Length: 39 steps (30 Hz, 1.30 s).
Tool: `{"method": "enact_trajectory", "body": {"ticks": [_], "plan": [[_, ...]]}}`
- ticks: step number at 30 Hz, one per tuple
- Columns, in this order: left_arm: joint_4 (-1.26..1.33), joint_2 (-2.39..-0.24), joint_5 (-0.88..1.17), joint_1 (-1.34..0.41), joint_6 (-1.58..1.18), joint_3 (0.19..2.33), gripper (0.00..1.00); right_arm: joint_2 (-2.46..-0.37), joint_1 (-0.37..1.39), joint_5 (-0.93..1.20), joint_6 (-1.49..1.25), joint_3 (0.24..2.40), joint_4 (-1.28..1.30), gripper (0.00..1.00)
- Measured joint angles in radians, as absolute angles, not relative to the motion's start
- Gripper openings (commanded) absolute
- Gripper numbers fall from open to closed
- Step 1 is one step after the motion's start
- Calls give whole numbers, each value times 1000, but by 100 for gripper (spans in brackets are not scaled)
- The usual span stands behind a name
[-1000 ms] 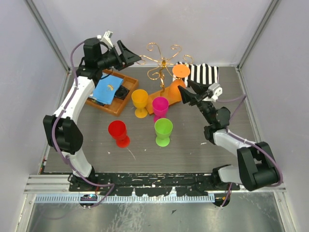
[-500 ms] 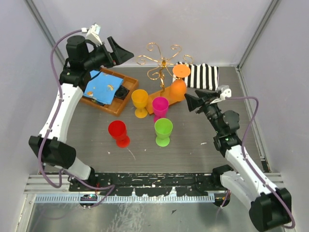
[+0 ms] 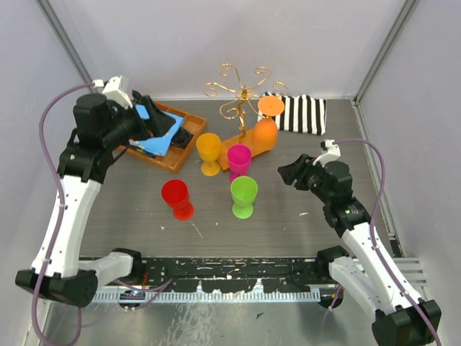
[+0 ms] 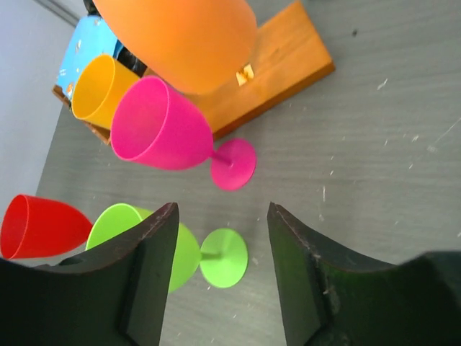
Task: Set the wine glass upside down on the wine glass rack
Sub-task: Pick up the wine glass at the center of the board.
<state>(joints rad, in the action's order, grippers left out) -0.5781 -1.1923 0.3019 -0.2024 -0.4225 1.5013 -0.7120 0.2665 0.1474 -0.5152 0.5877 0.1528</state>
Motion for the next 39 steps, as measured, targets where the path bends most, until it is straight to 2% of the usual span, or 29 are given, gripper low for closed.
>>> {"method": "enact_trajectory", "body": {"ticks": [6, 18, 28, 35, 39], "plan": [[-681, -1023, 176, -200, -360, 1309, 98, -774, 287, 167, -609, 630, 220, 56], [-709, -735, -25, -199, -340, 1098, 98, -912, 656, -54, -765, 685, 254, 52], [-711, -734, -52, -199, -329, 1085, 98, -1005, 763, -261, -756, 827, 377, 48], [-711, -752, -51, -199, -328, 1077, 98, -1071, 802, -319, -705, 889, 455, 48], [-712, -756, -51, -199, -327, 1073, 98, -1106, 822, -328, -678, 913, 483, 43]]}}
